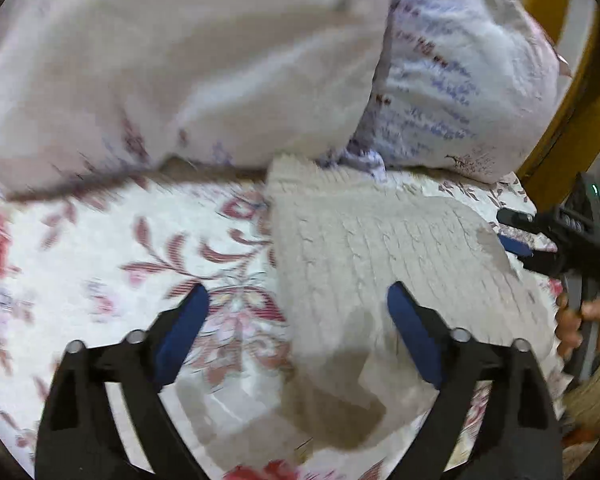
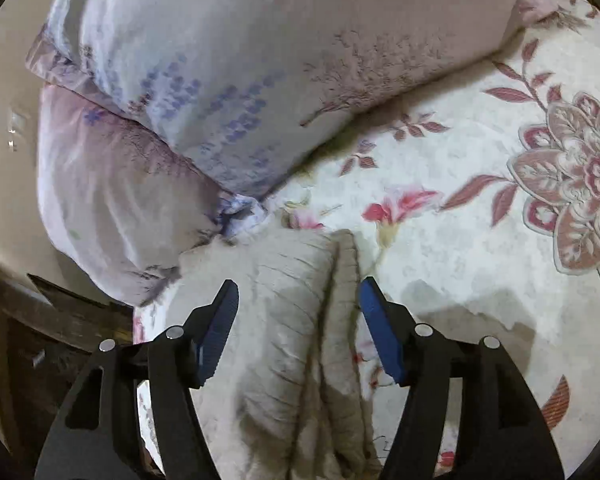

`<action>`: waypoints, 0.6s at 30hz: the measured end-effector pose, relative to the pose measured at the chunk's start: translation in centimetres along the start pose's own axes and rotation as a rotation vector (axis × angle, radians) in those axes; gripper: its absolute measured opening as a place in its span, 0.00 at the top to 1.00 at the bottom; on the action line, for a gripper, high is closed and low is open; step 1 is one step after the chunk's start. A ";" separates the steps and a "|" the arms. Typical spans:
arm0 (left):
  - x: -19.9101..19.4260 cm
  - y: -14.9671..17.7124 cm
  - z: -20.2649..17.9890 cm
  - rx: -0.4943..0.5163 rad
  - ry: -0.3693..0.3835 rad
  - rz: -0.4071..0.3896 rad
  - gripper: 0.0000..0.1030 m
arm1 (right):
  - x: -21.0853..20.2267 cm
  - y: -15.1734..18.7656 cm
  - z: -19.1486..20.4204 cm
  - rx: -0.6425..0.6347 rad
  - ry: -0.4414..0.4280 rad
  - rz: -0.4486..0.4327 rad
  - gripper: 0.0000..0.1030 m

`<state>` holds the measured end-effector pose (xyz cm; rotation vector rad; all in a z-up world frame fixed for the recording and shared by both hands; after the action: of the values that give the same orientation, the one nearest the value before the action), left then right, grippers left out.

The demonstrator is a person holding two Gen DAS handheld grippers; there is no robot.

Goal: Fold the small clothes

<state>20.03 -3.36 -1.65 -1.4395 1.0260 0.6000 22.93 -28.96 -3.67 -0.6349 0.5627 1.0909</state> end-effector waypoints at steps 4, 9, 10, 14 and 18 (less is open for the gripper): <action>-1.8 2.0 1.1 -0.047 -0.008 -0.012 0.09 | 1.7 -1.9 0.6 -0.097 0.155 -0.002 0.91; -3.0 6.5 1.6 -0.059 -0.052 0.004 0.02 | 1.8 -4.5 -1.0 -0.055 0.263 0.010 0.84; -3.1 7.1 1.7 -0.050 -0.061 0.014 0.02 | 1.1 -4.1 -0.9 -0.064 0.286 0.004 0.81; -3.3 9.2 2.2 -0.041 -0.076 0.032 0.02 | -5.5 -0.9 2.5 -0.113 0.154 -0.175 0.70; -2.9 10.1 1.7 -0.049 -0.034 0.051 0.02 | -5.9 4.7 6.0 -0.266 0.077 -0.150 0.70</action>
<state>10.31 -0.03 -4.59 -1.4447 1.0296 0.6885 17.07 -26.86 3.68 -0.9398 0.4311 1.0102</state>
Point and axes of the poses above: each gripper's, at about its wrist camera, not at the fingertips, and x roughly the way its jaws point, z to its left, y to its underside, the point moved 8 cm from there along x, roughly the way its jaws point, and after that the axes turned 9 degrees about z, right-handed, at the moved point
